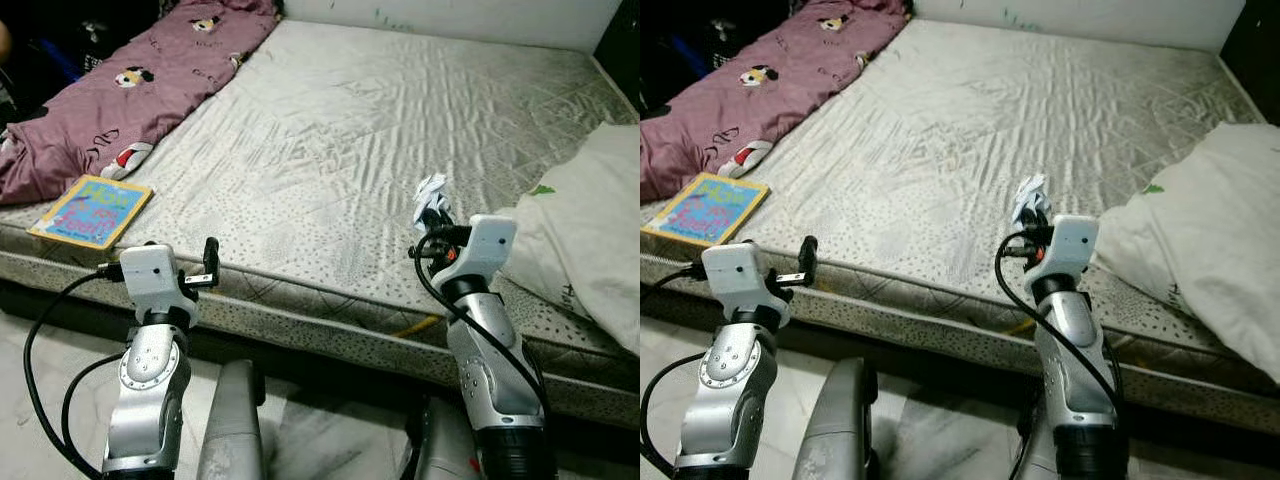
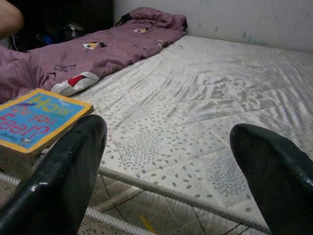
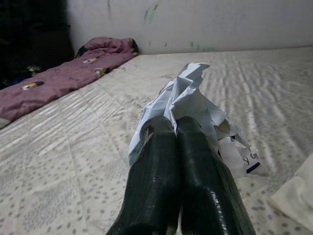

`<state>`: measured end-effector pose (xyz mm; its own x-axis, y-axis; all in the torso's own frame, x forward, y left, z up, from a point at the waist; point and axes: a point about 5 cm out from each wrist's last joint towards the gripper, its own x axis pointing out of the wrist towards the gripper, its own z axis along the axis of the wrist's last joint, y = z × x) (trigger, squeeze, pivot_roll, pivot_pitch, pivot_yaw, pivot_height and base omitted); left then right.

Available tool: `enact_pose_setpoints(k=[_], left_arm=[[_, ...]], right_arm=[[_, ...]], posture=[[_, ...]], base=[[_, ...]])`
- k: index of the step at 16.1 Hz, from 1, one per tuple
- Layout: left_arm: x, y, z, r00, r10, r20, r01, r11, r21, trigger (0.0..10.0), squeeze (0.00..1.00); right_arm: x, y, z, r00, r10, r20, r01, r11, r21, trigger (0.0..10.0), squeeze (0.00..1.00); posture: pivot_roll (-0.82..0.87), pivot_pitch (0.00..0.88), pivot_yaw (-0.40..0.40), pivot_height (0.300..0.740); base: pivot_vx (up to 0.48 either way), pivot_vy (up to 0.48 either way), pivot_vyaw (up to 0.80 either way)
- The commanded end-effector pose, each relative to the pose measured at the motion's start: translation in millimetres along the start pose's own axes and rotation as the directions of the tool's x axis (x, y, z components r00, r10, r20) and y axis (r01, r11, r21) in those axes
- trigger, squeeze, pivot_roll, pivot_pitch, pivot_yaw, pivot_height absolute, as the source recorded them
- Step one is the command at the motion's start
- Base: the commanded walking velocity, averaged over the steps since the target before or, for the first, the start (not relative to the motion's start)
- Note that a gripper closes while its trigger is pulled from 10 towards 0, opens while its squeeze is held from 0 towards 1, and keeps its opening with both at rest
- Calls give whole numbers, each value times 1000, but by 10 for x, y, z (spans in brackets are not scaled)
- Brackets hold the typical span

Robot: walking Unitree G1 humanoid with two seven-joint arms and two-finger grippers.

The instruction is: Clean up the room

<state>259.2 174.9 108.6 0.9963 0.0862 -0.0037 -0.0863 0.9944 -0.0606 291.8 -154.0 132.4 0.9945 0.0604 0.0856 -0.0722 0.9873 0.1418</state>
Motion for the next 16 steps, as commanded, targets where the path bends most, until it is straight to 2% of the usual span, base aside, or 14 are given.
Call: enact_pose_setpoints(k=[1, 5, 9, 16], left_arm=[[-10, -19, 17, 1000, -2, 0, 2, 1000, -1, 10000, 0], [1, -61, -2, 1000, -16, -11, 16, 1000, -7, 10000, 0], [11, -79, -3, 999, -30, -14, 30, 1000, -9, 10000, 0], [25, -105, -4, 1000, -23, -17, 23, 1000, 20, 10000, 0]], right_arm=[[30, -33, 13, 1000, -19, -7, 19, 1000, 2, 10000, 0], [30, -26, 20, 1000, -28, -8, 28, 1000, -11, 10000, 0], [41, -42, 1, 999, -36, -13, 36, 999, -18, 10000, 0], [57, -65, -8, 999, -44, -20, 43, 999, -33, 10000, 0]], posture=[[115, 0, 1, 610], [106, 0, 4, 647], [101, 0, 7, 665], [101, 0, 6, 716]], base=[[0, 0, 0], [0, 0, 0], [0, 0, 0], [0, 0, 0]])
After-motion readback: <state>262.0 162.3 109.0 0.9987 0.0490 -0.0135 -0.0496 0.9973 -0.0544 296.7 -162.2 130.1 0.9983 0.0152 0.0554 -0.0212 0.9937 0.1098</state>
